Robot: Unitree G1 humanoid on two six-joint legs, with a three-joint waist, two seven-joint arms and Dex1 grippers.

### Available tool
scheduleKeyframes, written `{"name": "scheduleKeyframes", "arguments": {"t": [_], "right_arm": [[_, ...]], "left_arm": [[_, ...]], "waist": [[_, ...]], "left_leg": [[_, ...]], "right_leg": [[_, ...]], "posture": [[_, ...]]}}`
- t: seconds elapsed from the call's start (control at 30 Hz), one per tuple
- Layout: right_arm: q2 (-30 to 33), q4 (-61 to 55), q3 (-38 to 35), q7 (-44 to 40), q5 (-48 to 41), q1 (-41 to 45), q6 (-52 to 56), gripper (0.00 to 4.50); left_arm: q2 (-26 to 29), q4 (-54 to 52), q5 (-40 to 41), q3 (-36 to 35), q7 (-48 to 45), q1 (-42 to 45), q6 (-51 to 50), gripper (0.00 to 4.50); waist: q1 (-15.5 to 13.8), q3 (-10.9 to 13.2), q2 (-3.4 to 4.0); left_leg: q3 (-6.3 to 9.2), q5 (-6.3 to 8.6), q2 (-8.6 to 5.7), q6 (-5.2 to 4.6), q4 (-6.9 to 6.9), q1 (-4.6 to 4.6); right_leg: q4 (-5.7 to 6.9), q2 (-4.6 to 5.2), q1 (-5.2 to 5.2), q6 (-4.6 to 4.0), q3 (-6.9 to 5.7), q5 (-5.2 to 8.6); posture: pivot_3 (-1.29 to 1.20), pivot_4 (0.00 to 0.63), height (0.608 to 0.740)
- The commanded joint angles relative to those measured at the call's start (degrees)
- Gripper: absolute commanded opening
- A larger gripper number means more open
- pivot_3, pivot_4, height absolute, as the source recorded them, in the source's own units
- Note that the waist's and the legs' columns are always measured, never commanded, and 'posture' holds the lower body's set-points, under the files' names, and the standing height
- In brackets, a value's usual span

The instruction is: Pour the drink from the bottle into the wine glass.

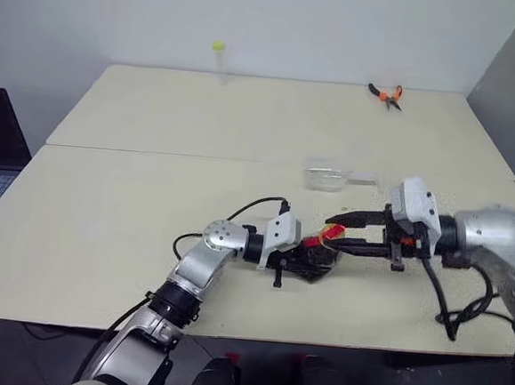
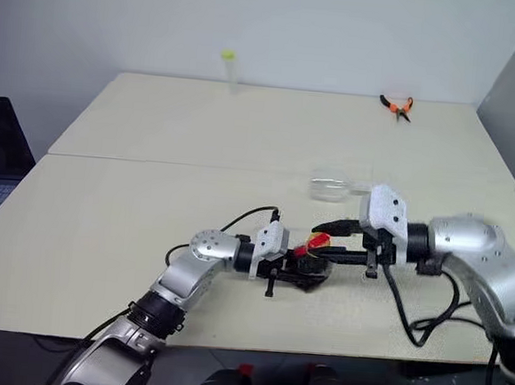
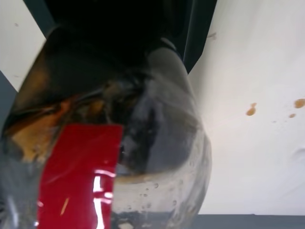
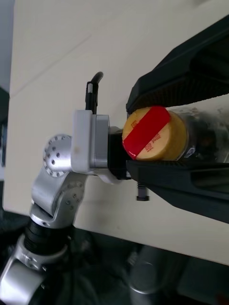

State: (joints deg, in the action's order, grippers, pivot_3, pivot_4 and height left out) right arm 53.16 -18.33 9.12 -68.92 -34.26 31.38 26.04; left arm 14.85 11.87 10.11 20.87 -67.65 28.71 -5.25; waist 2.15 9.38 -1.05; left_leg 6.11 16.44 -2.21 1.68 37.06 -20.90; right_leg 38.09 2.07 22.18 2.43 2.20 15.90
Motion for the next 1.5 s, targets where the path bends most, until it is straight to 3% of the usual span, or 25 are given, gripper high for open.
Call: {"name": "scheduleKeyframes", "arguments": {"t": [0.03,0.17,0.3,0.4,0.5,0.67,0.8,1.03,1.5], "right_arm": [[1.56,11.23,3.09,-7.49,8.54,6.11,-5.22,1.22],[1.27,9.62,3.27,-8.90,6.89,7.50,-3.73,1.22],[3.44,-2.78,-6.27,-2.59,-4.42,-1.87,7.47,1.22],[3.25,-9.24,-13.67,3.81,-9.16,-8.91,12.17,2.27],[-2.33,-18.46,-24.01,19.08,-17.40,-17.77,17.91,3.24],[-11.22,-30.43,-28.55,39.50,-24.98,-25.19,20.35,3.25],[-19.43,-37.20,-20.40,55.25,-15.95,-27.68,20.28,3.25],[-21.65,-36.73,-13.36,59.75,-5.92,-29.89,17.84,3.25],[-23.03,-35.81,-13.92,57.20,-5.61,-31.78,16.09,3.25]], "left_arm": [[0.86,-6.87,2.48,0.47,-2.19,-1.57,-0.26,0.86],[0.91,-7.61,2.30,0.01,-0.89,-2.28,-1.10,0.77],[-0.21,-6.28,2.00,-1.00,1.38,-1.92,-1.02,0.76],[-0.86,-5.11,2.06,-1.46,2.05,-1.27,-1.05,0.75],[-1.61,-2.74,1.49,-1.41,2.41,0.08,0.09,0.75],[-2.67,0.58,0.72,-1.73,2.86,1.74,1.85,0.75],[-3.59,3.90,0.04,-1.81,3.30,3.22,3.70,0.75],[-3.90,6.07,-0.23,-1.32,2.16,4.36,5.41,0.74],[-4.13,6.43,-0.59,-1.46,2.47,4.15,6.06,0.74]], "waist": [[-0.13,0.00,0.00],[-0.54,0.00,0.00],[-1.23,0.00,-0.01],[-2.14,0.00,0.00],[-2.32,0.01,0.01],[-2.22,0.00,0.04],[-1.96,-0.02,0.05],[-1.93,-0.02,0.06],[-1.85,-0.02,0.06]], "left_leg": [[0.01,0.00,0.04,0.00,0.01,0.00],[0.07,-0.01,0.01,0.02,0.02,-0.09],[0.13,-0.03,-0.03,0.08,0.10,-0.28],[0.29,-0.07,-0.06,0.15,0.35,-0.74],[0.33,-0.08,-0.09,0.21,0.74,-1.05],[0.30,0.00,-0.10,0.04,0.91,-0.98],[0.27,0.00,-0.10,0.05,0.88,-0.98],[0.24,-0.02,-0.12,0.08,0.87,-0.97],[0.22,0.00,-0.12,0.04,0.87,-0.95]], "right_leg": [[-0.01,-0.01,0.01,0.00,-0.02,0.00],[-0.07,0.12,0.01,-0.01,-0.06,0.00],[-0.15,0.36,0.09,-0.01,-0.04,0.00],[-0.11,0.46,0.37,-0.01,-0.10,0.00],[0.05,0.47,0.54,0.04,-0.11,-0.05],[0.03,0.39,0.37,0.18,-0.08,-0.13],[0.06,0.18,0.41,0.19,-0.06,-0.13],[0.02,0.15,0.42,0.19,-0.10,-0.13],[0.04,0.12,0.42,0.19,-0.15,-0.13]], "posture": [[0.00,0.150,0.740],[0.00,0.150,0.740],[0.00,0.150,0.740],[0.00,0.150,0.740],[0.00,0.150,0.740],[0.00,0.150,0.740],[0.00,0.150,0.740],[0.00,0.150,0.740],[0.00,0.150,0.740]]}}
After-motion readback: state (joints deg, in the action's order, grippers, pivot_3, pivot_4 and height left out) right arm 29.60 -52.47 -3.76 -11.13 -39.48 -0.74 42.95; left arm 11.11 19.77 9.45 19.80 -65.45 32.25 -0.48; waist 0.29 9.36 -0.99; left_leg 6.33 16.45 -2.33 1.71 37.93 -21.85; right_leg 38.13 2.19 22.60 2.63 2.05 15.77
